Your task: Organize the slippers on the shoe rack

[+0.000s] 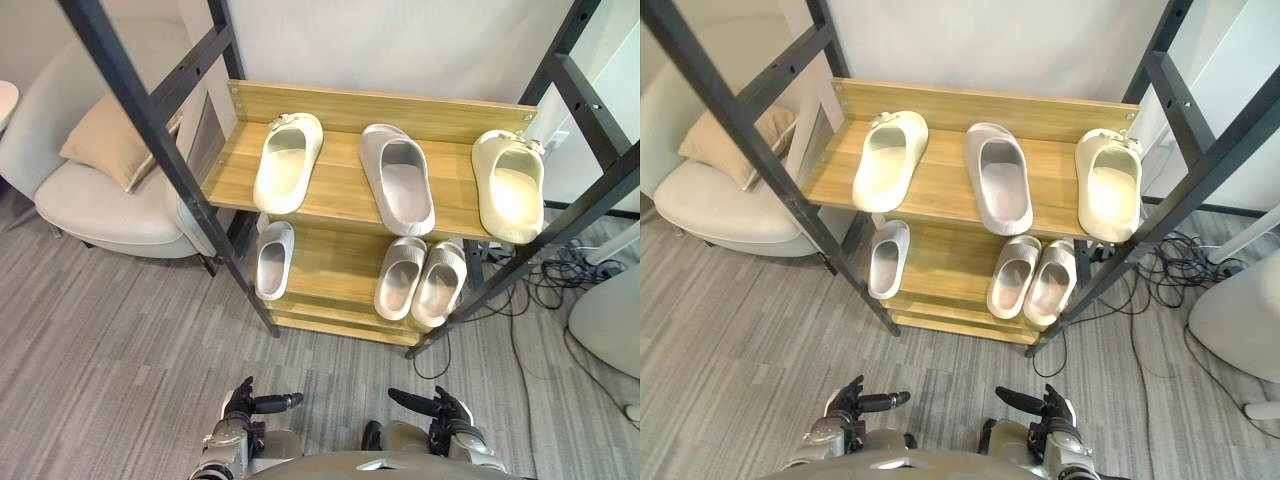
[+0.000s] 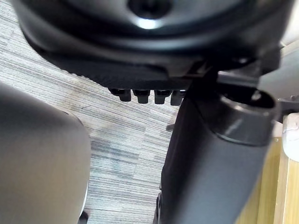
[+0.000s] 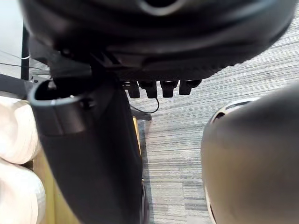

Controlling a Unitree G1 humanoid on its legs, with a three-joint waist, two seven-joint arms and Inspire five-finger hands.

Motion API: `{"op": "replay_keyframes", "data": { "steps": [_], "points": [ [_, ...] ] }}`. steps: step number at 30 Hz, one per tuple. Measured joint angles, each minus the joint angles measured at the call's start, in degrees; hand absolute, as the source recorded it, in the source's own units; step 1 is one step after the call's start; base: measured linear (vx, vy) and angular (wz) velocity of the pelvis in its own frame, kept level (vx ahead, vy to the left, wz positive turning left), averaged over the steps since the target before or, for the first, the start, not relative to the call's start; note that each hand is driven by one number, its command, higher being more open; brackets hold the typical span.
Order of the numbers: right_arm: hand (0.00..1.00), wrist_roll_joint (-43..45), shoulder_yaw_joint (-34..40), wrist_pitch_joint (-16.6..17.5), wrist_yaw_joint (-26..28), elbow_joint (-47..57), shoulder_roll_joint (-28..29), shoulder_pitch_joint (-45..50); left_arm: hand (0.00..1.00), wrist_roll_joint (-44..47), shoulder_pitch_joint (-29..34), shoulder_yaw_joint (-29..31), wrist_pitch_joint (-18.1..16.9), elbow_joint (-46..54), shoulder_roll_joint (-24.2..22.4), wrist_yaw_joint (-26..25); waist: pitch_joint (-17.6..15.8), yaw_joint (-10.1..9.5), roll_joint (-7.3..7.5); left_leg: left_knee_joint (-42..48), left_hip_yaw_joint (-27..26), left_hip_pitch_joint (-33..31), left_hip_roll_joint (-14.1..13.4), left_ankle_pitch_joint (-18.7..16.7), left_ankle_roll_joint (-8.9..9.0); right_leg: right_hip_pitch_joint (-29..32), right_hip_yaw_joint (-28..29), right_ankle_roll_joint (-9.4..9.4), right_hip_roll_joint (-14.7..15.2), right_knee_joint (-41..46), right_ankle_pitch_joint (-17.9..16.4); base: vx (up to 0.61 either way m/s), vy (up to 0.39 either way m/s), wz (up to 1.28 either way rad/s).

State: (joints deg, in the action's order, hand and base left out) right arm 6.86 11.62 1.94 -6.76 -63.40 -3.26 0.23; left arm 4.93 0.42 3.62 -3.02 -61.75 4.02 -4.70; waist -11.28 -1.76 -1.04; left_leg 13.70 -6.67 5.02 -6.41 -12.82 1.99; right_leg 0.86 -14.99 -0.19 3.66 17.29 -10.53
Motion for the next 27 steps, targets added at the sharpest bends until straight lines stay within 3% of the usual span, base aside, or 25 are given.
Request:
{"op": "replay_keyframes", "data": {
  "steps": [1, 2, 4, 6, 7, 8, 9, 10, 11, 12, 13, 16, 22, 27],
  "points": [
    [1.00, 0.12, 1.10, 0.45, -0.13, 0.24, 0.44, 0.54, 1.00, -0.69, -0.01, 0.01, -0.06, 0.10, 0.10, 0.11, -0.06, 0.08, 0.16, 2.45, 0.72, -0.25, -0.71, -0.34, 1.27, -2.04, -0.78, -0.02, -0.59, -1.88, 0.00, 0.13, -0.086, 0.13],
    [1.00, 0.13, 1.21, 0.52, -0.17, 0.24, 0.49, 0.58, 1.00, -0.80, -0.01, 0.01, -0.07, 0.14, 0.09, 0.13, -0.09, 0.08, 0.20, 3.07, 0.75, -0.34, -0.78, -0.42, 1.42, -2.27, -0.83, -0.01, -0.64, -2.11, 0.00, 0.11, -0.056, 0.20],
    [1.00, 0.43, 1.29, 0.69, -0.17, 0.37, 0.81, 0.73, 1.00, -1.01, -0.07, 0.22, -0.06, 0.94, -0.08, 0.15, -0.34, 0.06, 0.39, 11.43, 0.74, -3.72, -1.73, -1.18, 2.70, -3.90, -1.51, -0.01, -0.89, -3.34, -0.02, 0.08, -0.021, 0.13],
    [1.00, 1.28, 1.06, 0.72, -0.12, 2.25, 1.14, 1.91, 1.00, -0.98, -0.19, 2.39, -0.14, 2.86, -0.56, 0.14, -1.12, -0.67, 0.64, 28.07, 0.73, -10.97, -3.65, 0.17, 5.08, -7.18, -1.58, 0.01, -0.78, -5.34, 0.01, 0.05, 0.035, 0.01],
    [1.00, 1.58, 0.98, 0.73, -0.16, 2.51, 1.08, 2.16, 1.00, -0.98, -0.11, 2.52, -0.20, 3.08, -0.59, 0.06, -1.20, -0.95, 0.60, 28.98, 0.77, -11.32, -3.74, -0.61, 4.81, -7.80, -1.22, 0.02, -0.78, -5.75, 0.01, 0.07, 0.093, -0.10],
    [1.00, 1.78, 0.98, 0.73, -0.21, 2.62, 1.00, 2.22, 1.00, -0.96, -0.11, 2.52, -0.26, 3.14, -0.66, 0.04, -1.30, -1.02, 0.44, 28.74, 0.84, -11.37, -3.70, -1.68, 4.63, -8.20, -0.94, 0.07, -0.73, -6.03, 0.04, 0.07, 0.182, -0.27],
    [1.00, 2.24, 1.11, 0.74, -0.27, 2.65, 0.92, 1.83, 1.00, -0.74, -0.19, 2.42, -0.26, 3.30, -0.71, 0.10, -1.55, -0.99, 0.29, 23.00, 1.86, -12.04, -2.69, -4.08, 3.86, -8.59, 0.23, 0.75, -0.09, -6.63, 0.44, 0.06, 0.177, -0.28],
    [1.00, 2.24, 1.13, 0.73, -0.28, 2.64, 0.96, 1.70, 1.00, -0.62, -0.19, 2.41, -0.25, 3.38, -0.67, 0.11, -1.60, -1.00, 0.35, 21.12, 2.51, -12.10, -2.24, -4.12, 3.70, -8.55, 0.55, 0.95, 0.18, -6.71, 0.54, 0.07, 0.241, -0.44],
    [1.00, 2.24, 1.22, 0.73, -0.32, 2.79, 0.89, 1.66, 1.00, -0.39, -0.12, 2.37, -0.24, 3.57, -0.74, 0.05, -1.85, -0.97, 0.14, 12.19, 6.06, -12.09, -0.91, -2.16, 3.10, -8.14, 1.80, 2.25, 0.70, -6.71, 0.59, 0.05, 0.190, -0.31],
    [1.00, 2.24, 1.27, 0.73, -0.35, 2.97, 0.66, 1.70, 1.00, -0.38, 0.00, 2.31, -0.23, 3.54, -1.16, 0.02, -1.58, -0.98, -0.45, 9.78, 7.01, -12.00, -0.88, -0.04, 3.25, -7.84, 2.12, 3.00, 0.43, -6.64, 0.43, 0.09, 0.228, -0.35],
    [1.00, 2.24, 1.24, 0.60, -0.78, 2.79, 1.16, 2.06, 1.00, 0.11, -0.18, 2.42, -0.15, 3.15, -0.49, -0.08, -1.45, -1.06, 0.74, 8.00, 5.67, -10.88, 0.90, 1.29, 1.78, -7.71, 3.39, 4.02, 1.87, -7.15, 0.56, 0.10, 0.174, -0.18],
    [1.00, 2.21, 1.17, 0.49, -0.75, 3.08, 1.95, 2.83, 1.00, 0.07, 0.02, 2.29, -0.08, 2.99, 0.19, -0.22, -0.65, -1.06, 2.40, 7.22, 3.65, -9.66, 3.36, 1.24, 1.03, -8.19, 4.62, 4.65, 4.51, -8.58, 0.83, 0.15, 0.215, -0.20],
    [1.00, 2.24, 1.18, 0.55, -0.73, 2.94, 1.97, 3.18, 1.00, 0.04, 0.37, 0.02, -0.04, 1.93, 0.62, -0.12, 0.52, -0.94, 2.36, 2.46, 2.52, -5.54, 5.27, 2.27, -0.44, -10.21, 5.54, 5.21, 5.83, -10.47, 1.15, 0.06, 0.042, -0.10],
    [1.00, 2.88, 0.58, 0.71, -1.09, 2.99, 1.78, 3.32, 1.00, 0.00, 0.42, -2.58, -0.03, 1.07, 1.35, -0.13, 1.42, -0.56, 2.20, -1.30, 2.58, -3.45, 4.63, 4.31, 0.05, -10.28, 6.39, 5.25, 4.89, -10.84, 1.37, -0.01, -0.068, -0.09]
  ]
}}
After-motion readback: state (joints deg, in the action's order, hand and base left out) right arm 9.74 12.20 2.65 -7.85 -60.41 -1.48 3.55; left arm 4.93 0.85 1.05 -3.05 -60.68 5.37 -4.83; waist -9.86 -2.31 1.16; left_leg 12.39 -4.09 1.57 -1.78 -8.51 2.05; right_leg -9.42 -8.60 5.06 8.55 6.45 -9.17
